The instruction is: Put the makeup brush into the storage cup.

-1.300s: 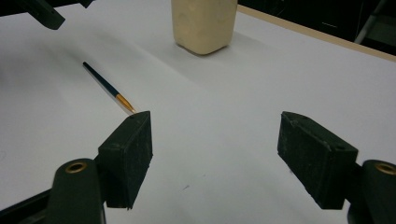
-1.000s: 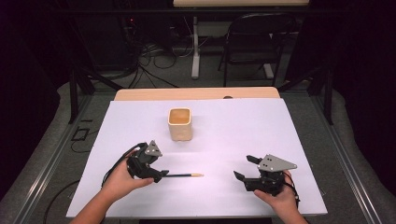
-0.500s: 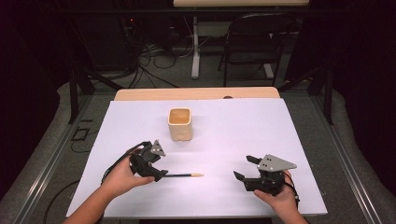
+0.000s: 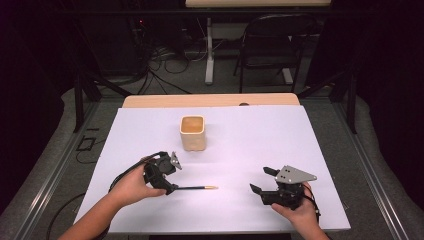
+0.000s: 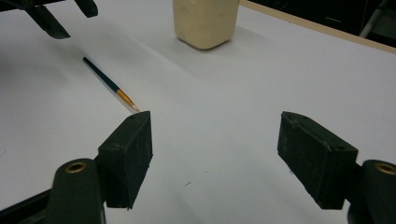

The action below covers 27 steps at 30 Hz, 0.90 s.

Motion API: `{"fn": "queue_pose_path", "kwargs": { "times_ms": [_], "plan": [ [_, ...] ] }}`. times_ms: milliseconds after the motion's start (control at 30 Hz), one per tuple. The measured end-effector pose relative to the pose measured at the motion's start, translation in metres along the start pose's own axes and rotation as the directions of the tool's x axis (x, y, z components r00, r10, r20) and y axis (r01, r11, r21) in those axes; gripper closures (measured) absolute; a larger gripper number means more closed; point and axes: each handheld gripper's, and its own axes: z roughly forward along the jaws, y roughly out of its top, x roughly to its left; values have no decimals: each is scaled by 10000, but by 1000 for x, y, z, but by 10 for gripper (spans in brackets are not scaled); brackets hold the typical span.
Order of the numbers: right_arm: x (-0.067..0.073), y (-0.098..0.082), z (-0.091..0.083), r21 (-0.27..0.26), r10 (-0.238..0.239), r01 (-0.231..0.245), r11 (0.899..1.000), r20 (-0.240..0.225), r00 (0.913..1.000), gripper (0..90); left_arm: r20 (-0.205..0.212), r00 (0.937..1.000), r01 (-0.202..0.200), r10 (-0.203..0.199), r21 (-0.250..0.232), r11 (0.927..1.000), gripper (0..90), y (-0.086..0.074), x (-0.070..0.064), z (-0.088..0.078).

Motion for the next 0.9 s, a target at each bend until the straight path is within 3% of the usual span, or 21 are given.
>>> {"fn": "queue_pose_path", "kwargs": {
  "times_ms": [133,233,433,667,800,900],
  "plan": [
    [1,-1,1,-51,6,-6,10000,-8,10000,264,-89,9999,-127,129,201,9997,392,2,0,2],
    [1,-1,1,-39,-3,3,10000,-8,10000,264,-202,9989,-420,434,638,9971,400,6,-2,2],
    [1,-1,2,-23,2,-2,10000,-16,10000,264,-147,9967,-777,792,835,9935,416,11,-6,0],
    [1,-1,2,137,-33,33,9999,12,10000,264,-253,9896,-1372,1417,1305,9819,427,19,-9,0],
    [2,-1,1,149,-29,29,9999,8,10000,264,-98,9871,-1567,1597,1424,9773,435,23,-9,0],
    [1,-1,2,84,4,-3,10000,-113,9999,264,-33,9820,-1857,1888,1643,9688,436,26,-10,2]
  ]
}}
